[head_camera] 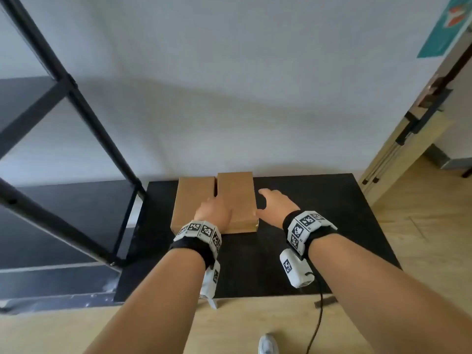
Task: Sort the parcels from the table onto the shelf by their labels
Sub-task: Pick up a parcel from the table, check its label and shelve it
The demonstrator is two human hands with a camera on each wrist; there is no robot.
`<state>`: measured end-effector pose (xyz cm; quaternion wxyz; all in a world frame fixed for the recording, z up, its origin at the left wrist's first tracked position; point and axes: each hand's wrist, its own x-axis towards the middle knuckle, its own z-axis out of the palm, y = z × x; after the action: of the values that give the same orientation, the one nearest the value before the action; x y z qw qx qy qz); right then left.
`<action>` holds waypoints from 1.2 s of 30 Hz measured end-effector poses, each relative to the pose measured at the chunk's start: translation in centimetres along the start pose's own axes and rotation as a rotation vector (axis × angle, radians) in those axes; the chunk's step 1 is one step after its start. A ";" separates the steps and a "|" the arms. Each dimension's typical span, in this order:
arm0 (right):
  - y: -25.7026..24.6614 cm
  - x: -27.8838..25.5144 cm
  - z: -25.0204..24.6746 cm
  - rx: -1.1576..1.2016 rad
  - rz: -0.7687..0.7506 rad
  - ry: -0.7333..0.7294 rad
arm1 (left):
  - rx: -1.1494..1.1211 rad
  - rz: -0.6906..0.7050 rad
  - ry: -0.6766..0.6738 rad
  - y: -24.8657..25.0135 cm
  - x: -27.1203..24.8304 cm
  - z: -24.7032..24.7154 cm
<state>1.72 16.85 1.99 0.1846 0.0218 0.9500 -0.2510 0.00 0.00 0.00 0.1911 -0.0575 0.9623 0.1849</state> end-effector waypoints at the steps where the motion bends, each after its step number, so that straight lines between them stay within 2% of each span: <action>1: 0.4 0.9 -0.1 0.006 0.006 -0.029 | 0.005 -0.018 0.004 0.3 0.5 0.1; 6: 1.5 3.4 0.8 0.021 0.003 -0.114 | 0.081 -0.100 0.021 1.0 1.6 1.2; 11: 1.8 4.3 2.3 0.074 -0.013 -0.171 | 0.118 -0.092 0.092 1.2 1.7 2.0; 15: 2.5 4.3 2.9 0.118 0.034 -0.125 | -0.057 -0.096 0.139 1.6 1.8 2.5; 21: 4.1 3.7 3.0 0.216 0.157 -0.065 | -0.538 -0.055 0.186 2.4 1.3 3.1; 24: 5.0 3.2 2.9 0.175 0.181 -0.059 | -0.601 -0.039 0.203 3.1 1.0 3.6; 27: 5.9 2.9 2.6 0.146 0.150 0.022 | -0.619 -0.059 0.191 3.5 1.1 4.4; 32: 6.4 2.5 2.2 0.286 0.068 0.144 | -0.652 -0.124 0.046 4.2 0.7 5.5; 36: 6.5 2.0 2.6 0.342 0.042 0.138 | -0.713 -0.121 0.048 4.6 0.4 6.4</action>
<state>1.58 21.15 -3.85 0.1179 0.0900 0.9032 -0.4028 1.04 6.67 -4.10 0.1470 -0.1817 0.8364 0.4958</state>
